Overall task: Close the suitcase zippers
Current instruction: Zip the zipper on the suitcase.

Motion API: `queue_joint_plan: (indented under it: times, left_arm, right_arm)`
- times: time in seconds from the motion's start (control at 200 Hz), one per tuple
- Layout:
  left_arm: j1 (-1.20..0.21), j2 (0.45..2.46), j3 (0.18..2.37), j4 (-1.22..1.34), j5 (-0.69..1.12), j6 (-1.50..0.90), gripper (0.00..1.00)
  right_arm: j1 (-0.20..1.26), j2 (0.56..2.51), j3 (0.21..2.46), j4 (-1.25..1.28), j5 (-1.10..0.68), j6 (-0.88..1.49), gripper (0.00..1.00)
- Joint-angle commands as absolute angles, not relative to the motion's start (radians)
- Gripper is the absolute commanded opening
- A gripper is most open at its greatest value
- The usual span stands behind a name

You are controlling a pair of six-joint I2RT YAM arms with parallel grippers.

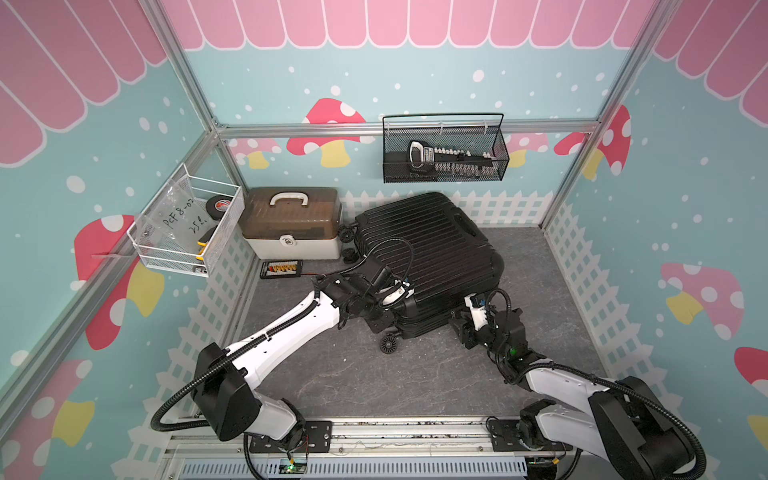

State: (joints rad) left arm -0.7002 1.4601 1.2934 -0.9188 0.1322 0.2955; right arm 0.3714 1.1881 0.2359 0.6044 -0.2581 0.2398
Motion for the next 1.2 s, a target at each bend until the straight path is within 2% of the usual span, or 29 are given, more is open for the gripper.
queue_joint_plan:
  times: [0.0,0.105,0.306,0.401,0.556,0.712,0.937,1.152,1.198]
  left_arm:
    - [-0.715,1.378,1.313,-0.888,0.181,0.291,0.01]
    - [-0.719,1.376,1.315,-0.889,0.191,0.296,0.01]
    - [-0.723,1.373,1.316,-0.891,0.195,0.300,0.01]
    - [-0.724,1.372,1.316,-0.892,0.195,0.301,0.01]
    - [-0.726,1.368,1.315,-0.894,0.193,0.301,0.01]
    - [-0.729,1.367,1.314,-0.897,0.199,0.302,0.01]
    - [-0.732,1.366,1.308,-0.897,0.198,0.301,0.01]
    - [-0.735,1.373,1.313,-0.897,0.189,0.292,0.00]
    - [-0.735,1.375,1.315,-0.895,0.180,0.285,0.00]
  right_arm:
    - [0.360,1.207,0.270,0.673,-0.311,0.221,0.51]
    - [0.356,1.237,0.291,0.676,-0.347,0.210,0.50]
    - [0.356,1.275,0.296,0.723,-0.409,0.215,0.42]
    - [0.356,1.272,0.293,0.727,-0.393,0.219,0.38]
    - [0.356,1.264,0.276,0.749,-0.370,0.230,0.27]
    - [0.356,1.269,0.272,0.758,-0.327,0.243,0.24]
    - [0.356,1.266,0.266,0.787,-0.368,0.240,0.17]
    - [0.356,1.240,0.247,0.793,-0.379,0.236,0.01]
    - [0.356,1.233,0.241,0.792,-0.374,0.236,0.00]
